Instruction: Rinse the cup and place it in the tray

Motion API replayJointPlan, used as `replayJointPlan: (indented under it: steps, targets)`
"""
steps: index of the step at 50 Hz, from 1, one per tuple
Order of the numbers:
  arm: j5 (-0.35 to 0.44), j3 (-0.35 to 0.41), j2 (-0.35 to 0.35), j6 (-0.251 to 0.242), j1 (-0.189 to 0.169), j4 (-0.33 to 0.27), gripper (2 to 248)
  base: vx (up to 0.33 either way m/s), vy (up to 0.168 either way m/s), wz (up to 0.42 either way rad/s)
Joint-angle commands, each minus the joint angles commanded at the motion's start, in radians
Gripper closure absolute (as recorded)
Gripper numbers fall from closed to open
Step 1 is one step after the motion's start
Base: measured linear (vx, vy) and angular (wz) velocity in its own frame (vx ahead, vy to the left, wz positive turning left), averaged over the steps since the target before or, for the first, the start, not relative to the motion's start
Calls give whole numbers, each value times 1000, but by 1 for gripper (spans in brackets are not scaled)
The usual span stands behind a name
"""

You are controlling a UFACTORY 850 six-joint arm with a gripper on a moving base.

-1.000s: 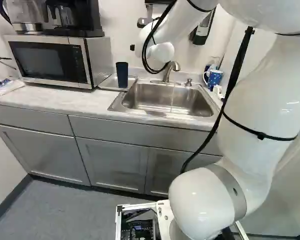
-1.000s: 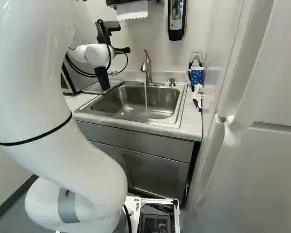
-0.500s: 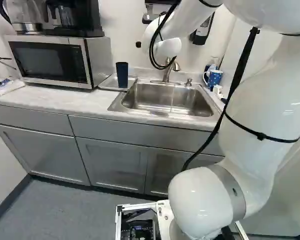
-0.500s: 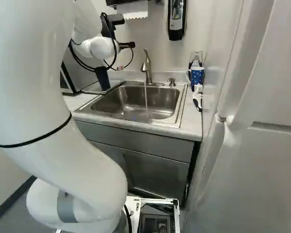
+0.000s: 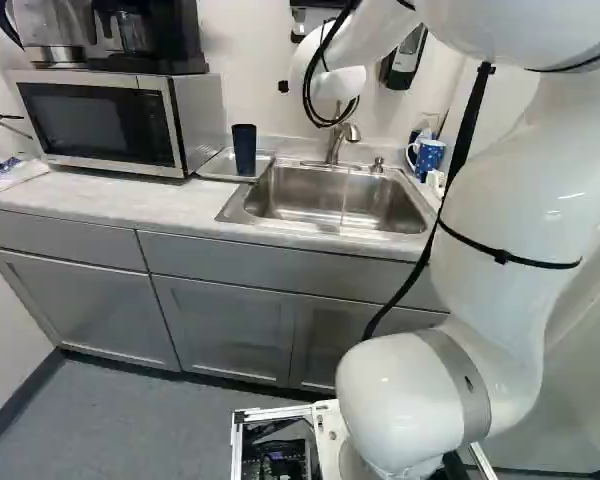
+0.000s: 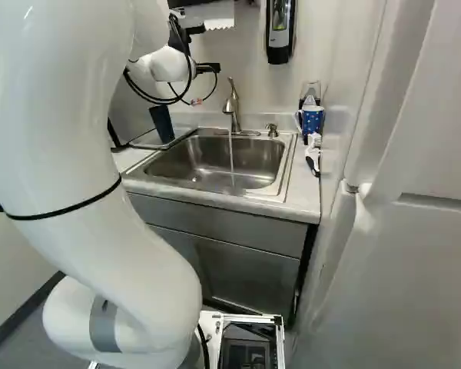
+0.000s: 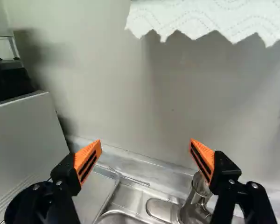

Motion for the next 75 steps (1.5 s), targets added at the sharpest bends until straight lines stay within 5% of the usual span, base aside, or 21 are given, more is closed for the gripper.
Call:
replayJointPlan:
  steps: [34,75]
  targets:
    - [-157,-101,-52,0,-69,0,3,0,0,0]
    - [-204,-133,-81,0,-67,0,3,0,0,0]
